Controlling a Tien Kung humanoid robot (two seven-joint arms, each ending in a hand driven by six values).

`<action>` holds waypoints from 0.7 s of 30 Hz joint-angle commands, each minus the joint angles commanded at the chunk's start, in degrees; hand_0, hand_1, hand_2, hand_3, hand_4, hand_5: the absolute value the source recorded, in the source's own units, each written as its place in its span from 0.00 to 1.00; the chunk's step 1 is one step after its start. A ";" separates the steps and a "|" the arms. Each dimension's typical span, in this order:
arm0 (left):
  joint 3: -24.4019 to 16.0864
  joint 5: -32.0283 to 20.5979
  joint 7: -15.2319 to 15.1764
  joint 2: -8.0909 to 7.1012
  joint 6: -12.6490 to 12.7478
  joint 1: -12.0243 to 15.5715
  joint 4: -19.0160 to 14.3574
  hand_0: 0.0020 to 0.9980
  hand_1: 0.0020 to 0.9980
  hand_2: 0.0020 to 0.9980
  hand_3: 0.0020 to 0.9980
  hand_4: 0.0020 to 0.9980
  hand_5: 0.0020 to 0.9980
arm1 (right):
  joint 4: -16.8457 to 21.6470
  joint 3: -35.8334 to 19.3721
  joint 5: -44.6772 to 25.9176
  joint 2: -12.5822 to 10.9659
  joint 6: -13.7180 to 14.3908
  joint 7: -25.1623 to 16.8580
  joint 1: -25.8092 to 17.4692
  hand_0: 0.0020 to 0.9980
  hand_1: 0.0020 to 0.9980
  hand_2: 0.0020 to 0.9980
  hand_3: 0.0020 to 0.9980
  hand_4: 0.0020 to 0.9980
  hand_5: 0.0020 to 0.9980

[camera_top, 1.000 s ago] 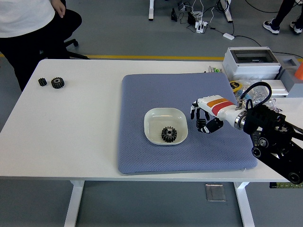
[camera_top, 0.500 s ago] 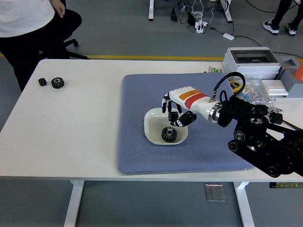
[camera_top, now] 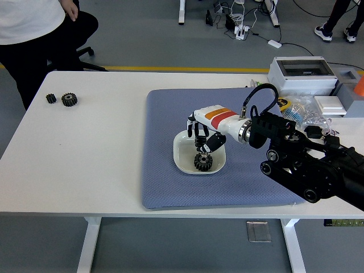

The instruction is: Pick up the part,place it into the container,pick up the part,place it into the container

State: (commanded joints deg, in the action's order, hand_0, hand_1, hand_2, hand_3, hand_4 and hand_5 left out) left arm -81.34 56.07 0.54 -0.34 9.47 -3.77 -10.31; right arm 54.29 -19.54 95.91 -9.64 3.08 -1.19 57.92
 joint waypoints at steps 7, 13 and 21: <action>-0.26 0.51 0.26 0.01 0.07 0.19 0.00 0.77 0.78 0.80 0.59 0.69 0.64 | -0.14 -0.27 -0.91 -0.65 0.31 -0.04 -0.32 0.15 0.40 0.63 0.61 0.89 0.27; -0.33 0.48 0.30 0.15 0.13 0.06 0.00 0.77 0.78 0.80 0.59 0.69 0.64 | 0.03 -1.00 -0.88 -1.24 0.46 -0.01 -0.62 0.16 0.39 0.64 0.62 0.90 0.28; -0.21 0.08 0.22 0.24 0.10 -0.25 0.00 0.77 0.78 0.80 0.59 0.69 0.63 | 3.00 -6.10 0.61 -3.54 1.93 0.03 -1.44 0.15 0.39 0.64 0.62 0.89 0.28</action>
State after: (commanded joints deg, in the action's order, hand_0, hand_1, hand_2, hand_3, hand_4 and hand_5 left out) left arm -81.55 56.15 0.77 -0.10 9.57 -4.02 -10.31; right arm 57.29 -25.64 96.52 -13.17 5.01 -1.16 56.48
